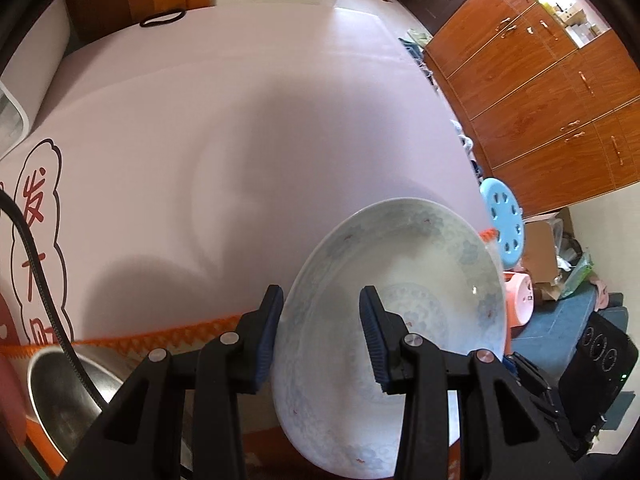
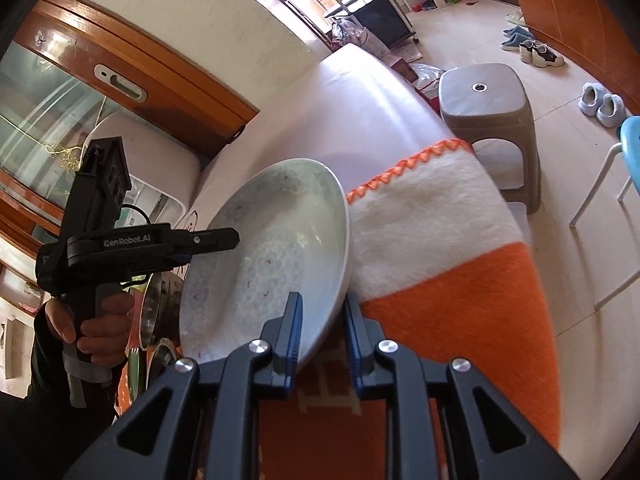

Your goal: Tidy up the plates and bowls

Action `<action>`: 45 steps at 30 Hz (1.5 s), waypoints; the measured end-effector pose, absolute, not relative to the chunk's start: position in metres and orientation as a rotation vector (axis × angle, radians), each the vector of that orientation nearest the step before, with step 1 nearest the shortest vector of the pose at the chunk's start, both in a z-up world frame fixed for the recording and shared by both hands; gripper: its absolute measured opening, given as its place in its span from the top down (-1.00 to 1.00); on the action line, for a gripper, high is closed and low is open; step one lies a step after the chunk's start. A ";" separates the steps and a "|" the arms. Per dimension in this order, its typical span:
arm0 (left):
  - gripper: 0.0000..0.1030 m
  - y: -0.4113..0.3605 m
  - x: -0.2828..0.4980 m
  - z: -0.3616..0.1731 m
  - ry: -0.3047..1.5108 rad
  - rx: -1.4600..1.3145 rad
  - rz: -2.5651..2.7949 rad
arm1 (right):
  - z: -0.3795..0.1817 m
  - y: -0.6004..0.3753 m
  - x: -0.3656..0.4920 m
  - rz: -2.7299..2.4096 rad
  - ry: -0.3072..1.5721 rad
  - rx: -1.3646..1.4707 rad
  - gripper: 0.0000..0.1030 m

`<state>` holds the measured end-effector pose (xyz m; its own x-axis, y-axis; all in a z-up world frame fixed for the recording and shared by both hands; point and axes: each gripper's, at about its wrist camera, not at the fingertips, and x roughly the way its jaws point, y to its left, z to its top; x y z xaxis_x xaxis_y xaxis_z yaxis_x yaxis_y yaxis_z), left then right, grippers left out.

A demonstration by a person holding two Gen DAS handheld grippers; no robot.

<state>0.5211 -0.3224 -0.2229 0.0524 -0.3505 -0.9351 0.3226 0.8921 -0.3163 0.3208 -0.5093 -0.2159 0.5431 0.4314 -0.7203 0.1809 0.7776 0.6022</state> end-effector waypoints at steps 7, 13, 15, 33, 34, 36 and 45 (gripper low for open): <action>0.27 -0.323 0.504 -0.195 1.405 -0.026 -0.534 | -0.202 -0.509 0.303 0.177 1.017 0.676 0.63; 0.27 -0.318 0.488 -0.169 1.389 -0.029 -0.539 | -0.183 -0.507 0.288 0.187 1.007 0.654 0.64; 0.27 -0.313 0.481 -0.160 1.383 -0.036 -0.543 | -0.177 -0.505 0.282 0.190 1.000 0.641 0.64; 0.27 -0.290 0.388 -0.075 1.299 -0.020 -0.562 | -0.124 -0.479 0.209 0.225 0.965 0.614 0.65; 0.27 -0.290 0.383 -0.071 1.294 -0.020 -0.564 | -0.122 -0.476 0.203 0.228 0.963 0.610 0.65; 0.27 -0.286 0.370 -0.062 1.287 -0.018 -0.566 | -0.117 -0.472 0.194 0.231 0.959 0.610 0.65; 0.27 -0.264 0.316 -0.037 1.250 -0.008 -0.566 | -0.097 -0.456 0.155 0.274 0.940 0.615 0.65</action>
<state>0.3160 -0.2638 -0.0368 0.1972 -0.4089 -0.8910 0.4005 0.8632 -0.3075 0.1547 -0.4564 -0.0971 0.5720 0.4749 -0.6688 0.0417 0.7975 0.6019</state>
